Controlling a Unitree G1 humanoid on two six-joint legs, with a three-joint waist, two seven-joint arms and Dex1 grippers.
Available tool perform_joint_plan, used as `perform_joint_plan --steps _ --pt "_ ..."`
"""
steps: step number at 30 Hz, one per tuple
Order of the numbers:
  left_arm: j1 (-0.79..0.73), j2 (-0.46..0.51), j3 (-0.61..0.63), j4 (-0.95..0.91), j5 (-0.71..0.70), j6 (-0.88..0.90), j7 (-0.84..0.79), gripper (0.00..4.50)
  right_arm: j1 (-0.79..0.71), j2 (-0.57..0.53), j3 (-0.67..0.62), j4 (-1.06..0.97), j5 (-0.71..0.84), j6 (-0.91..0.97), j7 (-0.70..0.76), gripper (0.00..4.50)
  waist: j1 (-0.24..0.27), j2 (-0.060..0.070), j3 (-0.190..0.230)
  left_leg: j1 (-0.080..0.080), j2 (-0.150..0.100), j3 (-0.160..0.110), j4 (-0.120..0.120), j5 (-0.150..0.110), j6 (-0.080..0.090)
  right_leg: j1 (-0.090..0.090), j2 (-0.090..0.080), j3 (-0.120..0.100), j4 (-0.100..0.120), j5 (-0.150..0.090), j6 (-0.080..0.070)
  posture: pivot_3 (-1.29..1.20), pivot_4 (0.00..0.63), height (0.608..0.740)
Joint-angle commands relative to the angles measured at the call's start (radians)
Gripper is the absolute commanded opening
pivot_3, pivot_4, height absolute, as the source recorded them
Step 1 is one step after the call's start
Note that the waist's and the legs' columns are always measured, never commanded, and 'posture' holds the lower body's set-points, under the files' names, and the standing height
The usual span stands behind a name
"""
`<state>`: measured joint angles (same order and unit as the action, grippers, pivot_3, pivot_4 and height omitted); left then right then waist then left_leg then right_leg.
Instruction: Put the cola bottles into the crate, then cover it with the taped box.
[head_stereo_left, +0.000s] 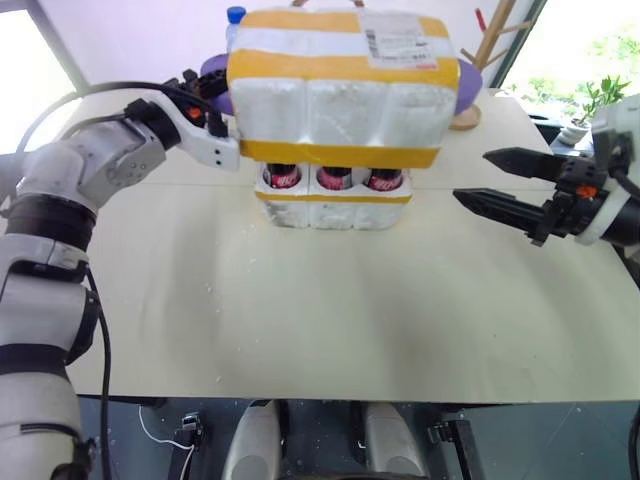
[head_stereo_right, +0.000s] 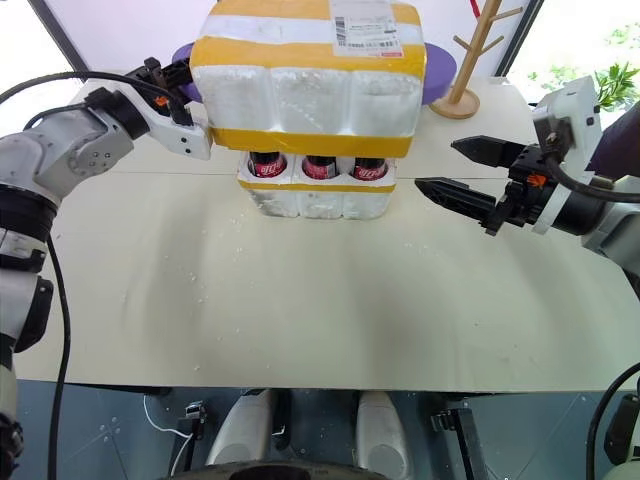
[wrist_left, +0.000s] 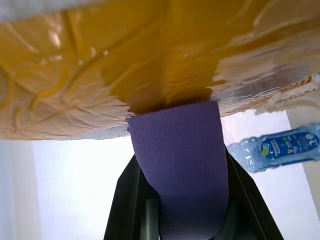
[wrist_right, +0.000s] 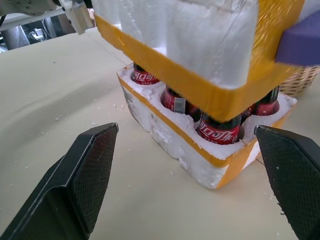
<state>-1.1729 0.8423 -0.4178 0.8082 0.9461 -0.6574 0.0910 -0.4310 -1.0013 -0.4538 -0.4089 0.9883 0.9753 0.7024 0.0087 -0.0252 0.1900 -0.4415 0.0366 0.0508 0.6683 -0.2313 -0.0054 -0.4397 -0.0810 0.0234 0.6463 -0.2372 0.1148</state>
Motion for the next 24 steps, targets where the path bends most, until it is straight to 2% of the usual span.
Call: perform_joint_plan --steps 1,5,11,19,21,22,24 --pt "-0.010 -0.006 0.014 0.056 -0.007 0.090 0.018 0.38 -0.015 -0.006 -0.023 -0.013 0.011 -0.022 0.000 4.50 0.000 0.000 0.000 0.000 0.000 0.000 0.000 0.000 0.000 0.000 0.000 0.000 0.000 0.000 0.000 0.00 0.150 0.740" --pt "-0.019 -0.014 0.015 0.089 -0.018 0.117 0.015 0.38 -0.021 -0.009 -0.020 -0.010 0.010 -0.021 0.000 4.50 -0.003 0.000 0.000 0.000 0.000 0.000 0.000 0.000 0.000 0.000 0.000 0.000 0.000 0.000 0.000 0.00 0.150 0.740" --pt "0.020 -0.006 -0.002 0.040 -0.018 0.020 0.031 0.38 -0.022 -0.009 -0.019 -0.010 0.007 -0.022 -0.001 4.50 -0.013 0.000 0.000 0.000 0.001 0.000 0.000 0.000 0.000 0.000 0.000 0.000 0.000 0.000 0.000 0.00 0.150 0.740" --pt "0.038 0.006 -0.016 0.034 -0.013 -0.012 0.023 0.38 -0.010 -0.014 -0.008 -0.015 -0.005 -0.029 0.011 4.50 -0.019 0.000 0.000 0.000 0.001 0.000 0.000 0.000 0.000 0.000 0.000 0.000 0.000 0.000 0.000 0.00 0.150 0.740" --pt "0.037 0.012 -0.019 0.030 -0.013 -0.018 0.020 1.39 -0.008 -0.015 -0.009 -0.014 -0.007 -0.029 0.015 4.50 -0.019 0.000 0.000 0.000 0.001 0.000 0.000 0.000 0.000 0.000 0.000 0.000 0.000 0.000 0.000 0.00 0.150 0.740" --pt "0.038 0.018 -0.022 0.024 -0.006 -0.023 0.024 1.65 -0.009 -0.015 -0.008 -0.012 -0.008 -0.030 0.016 4.50 -0.019 0.000 0.000 0.000 0.001 0.000 0.000 0.000 0.000 0.000 0.000 0.000 0.000 0.000 0.000 0.00 0.150 0.740" --pt "0.043 0.033 -0.030 0.008 0.009 -0.031 0.038 2.65 -0.011 -0.016 -0.006 -0.009 -0.011 -0.032 0.017 4.50 -0.020 0.000 0.000 0.000 0.001 0.000 0.000 0.000 0.000 0.000 0.000 0.000 0.000 0.000 0.000 0.00 0.150 0.740"
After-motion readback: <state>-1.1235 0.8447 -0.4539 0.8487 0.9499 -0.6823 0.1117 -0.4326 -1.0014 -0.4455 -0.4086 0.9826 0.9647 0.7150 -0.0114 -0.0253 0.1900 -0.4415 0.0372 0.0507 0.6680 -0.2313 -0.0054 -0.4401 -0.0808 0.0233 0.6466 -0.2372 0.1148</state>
